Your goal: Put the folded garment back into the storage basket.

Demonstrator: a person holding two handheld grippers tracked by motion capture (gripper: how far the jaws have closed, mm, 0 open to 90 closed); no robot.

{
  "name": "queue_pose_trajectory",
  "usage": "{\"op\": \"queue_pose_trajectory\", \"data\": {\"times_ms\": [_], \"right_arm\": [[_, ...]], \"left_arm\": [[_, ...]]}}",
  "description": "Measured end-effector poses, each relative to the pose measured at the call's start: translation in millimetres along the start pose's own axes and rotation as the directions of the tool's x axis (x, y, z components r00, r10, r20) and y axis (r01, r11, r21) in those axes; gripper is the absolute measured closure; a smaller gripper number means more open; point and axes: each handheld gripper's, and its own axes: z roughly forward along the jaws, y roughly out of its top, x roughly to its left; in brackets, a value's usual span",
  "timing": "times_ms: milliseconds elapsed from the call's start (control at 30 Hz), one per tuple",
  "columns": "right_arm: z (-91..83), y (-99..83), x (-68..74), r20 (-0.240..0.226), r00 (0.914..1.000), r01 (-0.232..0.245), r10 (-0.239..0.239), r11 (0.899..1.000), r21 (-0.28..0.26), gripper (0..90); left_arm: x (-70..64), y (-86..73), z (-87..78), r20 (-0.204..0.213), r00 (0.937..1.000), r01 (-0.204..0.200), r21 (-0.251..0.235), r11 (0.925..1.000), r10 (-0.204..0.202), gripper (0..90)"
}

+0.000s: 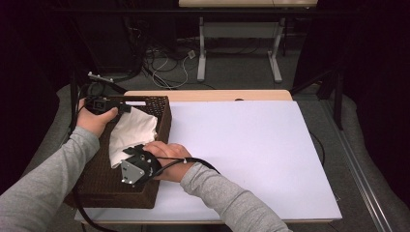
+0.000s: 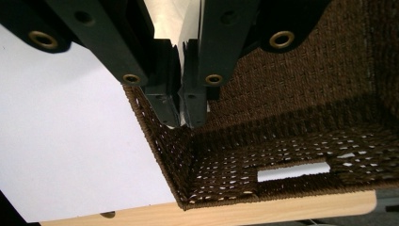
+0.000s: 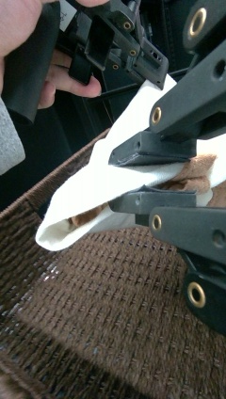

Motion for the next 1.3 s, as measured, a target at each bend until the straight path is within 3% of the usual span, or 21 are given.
{"op": "queue_pose_trajectory", "data": {"times_ms": [500,733,1300], "right_arm": [[19.0,-17.9,7.5,-0.016,0.9984,-0.053,0.053,0.998,0.047,78.3],[24.8,-18.8,8.1,-0.022,0.9962,-0.084,0.085,0.995,0.050,78.3],[34.8,-9.0,9.0,-0.037,0.9951,-0.090,0.091,0.995,0.034,78.3]], "left_arm": [[17.9,1.6,30.1,-0.009,0.9993,0.036,0.040,0.9986,-0.036,86.3],[22.2,1.8,34.1,-0.011,0.9992,0.039,0.046,0.9982,-0.038,86.3],[27.5,0.5,34.6,-0.024,0.9991,0.036,0.058,0.9976,-0.035,86.3]]}}
